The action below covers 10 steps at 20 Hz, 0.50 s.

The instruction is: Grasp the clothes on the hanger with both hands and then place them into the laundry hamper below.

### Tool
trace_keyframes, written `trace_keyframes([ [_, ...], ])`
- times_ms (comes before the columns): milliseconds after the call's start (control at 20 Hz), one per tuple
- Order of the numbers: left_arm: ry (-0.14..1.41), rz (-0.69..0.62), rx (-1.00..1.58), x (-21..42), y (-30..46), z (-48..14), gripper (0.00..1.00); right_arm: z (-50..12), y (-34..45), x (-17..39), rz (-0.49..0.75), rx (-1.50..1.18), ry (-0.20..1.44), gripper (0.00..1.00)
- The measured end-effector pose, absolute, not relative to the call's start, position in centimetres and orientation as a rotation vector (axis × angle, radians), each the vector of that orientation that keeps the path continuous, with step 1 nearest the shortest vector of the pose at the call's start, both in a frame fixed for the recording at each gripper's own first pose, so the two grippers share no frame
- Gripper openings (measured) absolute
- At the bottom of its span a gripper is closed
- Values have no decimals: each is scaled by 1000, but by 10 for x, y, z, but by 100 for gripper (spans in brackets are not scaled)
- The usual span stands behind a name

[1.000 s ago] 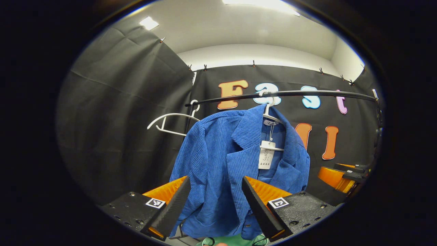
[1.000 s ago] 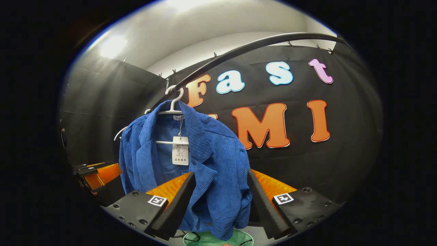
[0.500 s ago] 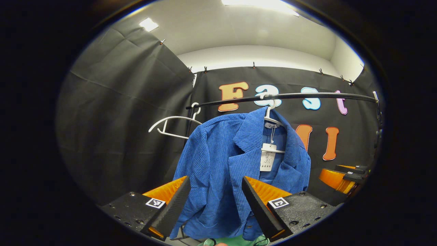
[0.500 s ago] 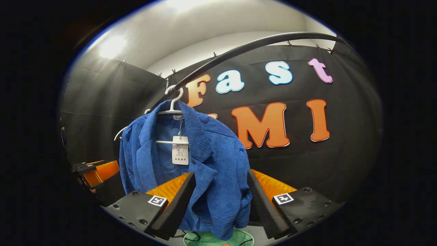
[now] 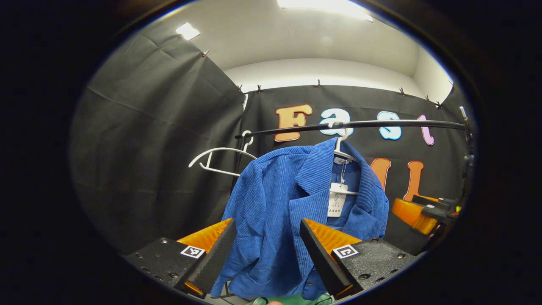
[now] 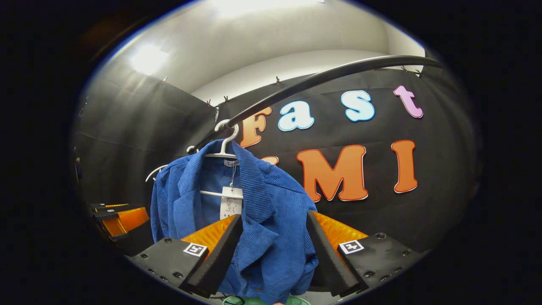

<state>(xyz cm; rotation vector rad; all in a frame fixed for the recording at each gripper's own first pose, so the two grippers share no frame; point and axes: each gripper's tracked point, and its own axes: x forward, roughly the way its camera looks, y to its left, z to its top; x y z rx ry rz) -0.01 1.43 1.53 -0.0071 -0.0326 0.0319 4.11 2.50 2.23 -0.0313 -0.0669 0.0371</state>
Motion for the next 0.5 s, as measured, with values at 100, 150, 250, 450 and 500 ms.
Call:
trace_keyframes([
  [100,-35,40,4,-5,16,16,92,5,41,68,49,0,-13,94],
  [150,-36,48,12,-8,19,15,92,-4,48,79,55,23,20,98],
  [250,-38,74,30,-17,25,15,92,-16,61,99,55,48,37,94],
  [450,-36,114,32,-28,37,15,92,-40,38,146,-148,-49,29,98],
  [500,-34,123,28,-30,39,14,95,-56,43,152,-147,-47,68,94],
])
